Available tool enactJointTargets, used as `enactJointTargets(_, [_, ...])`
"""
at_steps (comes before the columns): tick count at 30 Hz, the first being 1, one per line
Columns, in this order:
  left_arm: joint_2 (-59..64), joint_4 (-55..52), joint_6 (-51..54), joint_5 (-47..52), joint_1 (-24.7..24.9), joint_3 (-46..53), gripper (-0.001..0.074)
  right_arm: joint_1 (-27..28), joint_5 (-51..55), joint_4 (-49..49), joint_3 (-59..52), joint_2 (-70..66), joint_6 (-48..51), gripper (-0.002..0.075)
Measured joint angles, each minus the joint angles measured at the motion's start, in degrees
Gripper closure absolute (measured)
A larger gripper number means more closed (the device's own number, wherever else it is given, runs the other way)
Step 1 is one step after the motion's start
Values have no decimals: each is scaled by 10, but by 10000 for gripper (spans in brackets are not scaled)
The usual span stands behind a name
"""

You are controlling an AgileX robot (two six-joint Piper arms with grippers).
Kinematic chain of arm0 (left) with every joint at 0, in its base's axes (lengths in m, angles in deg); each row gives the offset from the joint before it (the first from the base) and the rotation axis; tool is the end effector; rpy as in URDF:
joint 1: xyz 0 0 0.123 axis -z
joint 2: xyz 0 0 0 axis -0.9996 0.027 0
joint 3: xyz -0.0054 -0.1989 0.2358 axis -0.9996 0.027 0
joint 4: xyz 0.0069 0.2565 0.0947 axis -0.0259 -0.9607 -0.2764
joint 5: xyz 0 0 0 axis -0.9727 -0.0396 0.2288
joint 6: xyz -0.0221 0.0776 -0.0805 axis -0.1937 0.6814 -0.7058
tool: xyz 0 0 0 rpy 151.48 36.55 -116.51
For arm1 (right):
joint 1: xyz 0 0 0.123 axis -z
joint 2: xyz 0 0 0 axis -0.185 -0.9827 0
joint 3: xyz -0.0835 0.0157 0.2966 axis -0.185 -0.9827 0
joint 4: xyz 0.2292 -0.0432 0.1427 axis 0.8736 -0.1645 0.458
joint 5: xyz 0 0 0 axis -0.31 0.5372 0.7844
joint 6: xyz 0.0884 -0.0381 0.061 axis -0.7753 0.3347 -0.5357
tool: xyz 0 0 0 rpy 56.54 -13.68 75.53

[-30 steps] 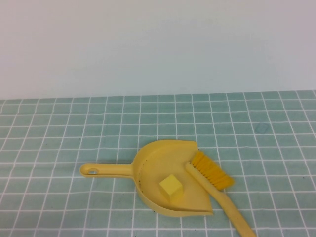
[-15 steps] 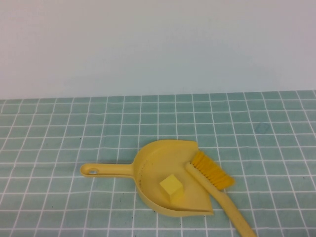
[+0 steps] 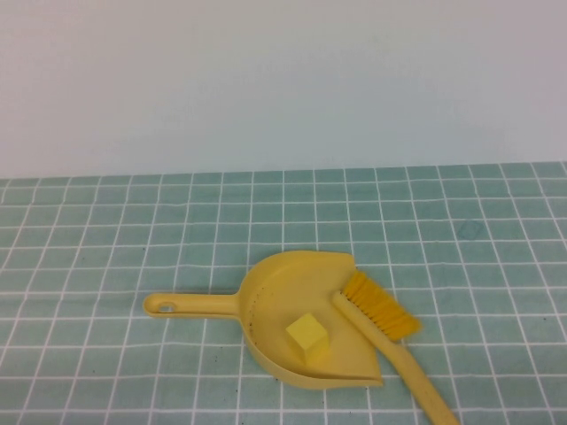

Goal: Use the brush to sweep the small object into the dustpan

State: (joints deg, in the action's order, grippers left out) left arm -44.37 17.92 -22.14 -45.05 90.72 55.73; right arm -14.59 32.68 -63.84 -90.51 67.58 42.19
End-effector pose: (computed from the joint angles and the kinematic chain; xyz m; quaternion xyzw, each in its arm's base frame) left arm 0.0739 -0.0054 0.1686 -0.0605 0.7813 -0.0866 0.6152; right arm 0.0731 0.0036 0.1663 -0.0656 0.7970 -0.0154 0.6002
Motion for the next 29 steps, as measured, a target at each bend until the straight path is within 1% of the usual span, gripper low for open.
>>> enactJointTargets(8, [0,0,2,0,0,0,735,0,0,0,0,0,2,727])
enactJointTargets(16, [0,0,2,0,0,0,735,0,0,-6,0,0,-42,727])
enactJointTargets(29, [0,0,2,0,0,0,735,0,0,-7,0,0,-49,727])
